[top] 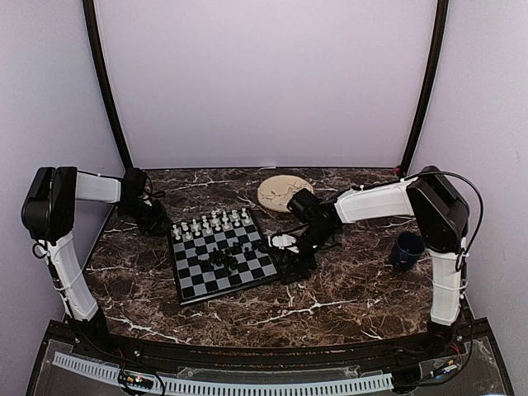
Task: Set up the chess pieces on the board
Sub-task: Move the chessboard to the center of the board.
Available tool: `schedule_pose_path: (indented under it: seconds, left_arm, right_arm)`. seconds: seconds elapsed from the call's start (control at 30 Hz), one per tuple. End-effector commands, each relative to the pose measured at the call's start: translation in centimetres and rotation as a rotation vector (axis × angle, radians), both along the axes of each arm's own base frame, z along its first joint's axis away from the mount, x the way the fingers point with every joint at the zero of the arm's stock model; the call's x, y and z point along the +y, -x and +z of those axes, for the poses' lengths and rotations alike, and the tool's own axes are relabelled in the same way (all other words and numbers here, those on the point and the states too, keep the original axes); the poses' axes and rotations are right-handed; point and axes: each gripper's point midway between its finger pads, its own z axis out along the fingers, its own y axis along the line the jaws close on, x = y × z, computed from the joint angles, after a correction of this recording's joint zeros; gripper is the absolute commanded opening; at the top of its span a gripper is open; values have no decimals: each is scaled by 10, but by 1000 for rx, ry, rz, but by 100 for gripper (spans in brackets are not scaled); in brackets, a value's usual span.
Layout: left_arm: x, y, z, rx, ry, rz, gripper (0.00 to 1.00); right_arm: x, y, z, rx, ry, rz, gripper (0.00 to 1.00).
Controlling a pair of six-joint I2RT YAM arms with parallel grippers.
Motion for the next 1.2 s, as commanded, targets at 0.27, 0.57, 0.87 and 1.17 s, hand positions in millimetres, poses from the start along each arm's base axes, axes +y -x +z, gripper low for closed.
schedule_pose_path:
  seconds: [0.27,0.57,0.87,1.17]
  left_arm:
    - [-54,36,-38,122,88,-137,34]
    - [-82,42,-44,117,120,-199,34]
    - [-105,53,-50,136,141,-247,33]
    - [-117,65,-58,147,151,-265,32]
  right_arm:
    - [-39,34,-5,1,102,37,71]
    - [-56,56,2,36,136,56,70]
    - [-82,76,-4,59,197,57,69]
    - [-87,81,-4,84,204,29,69]
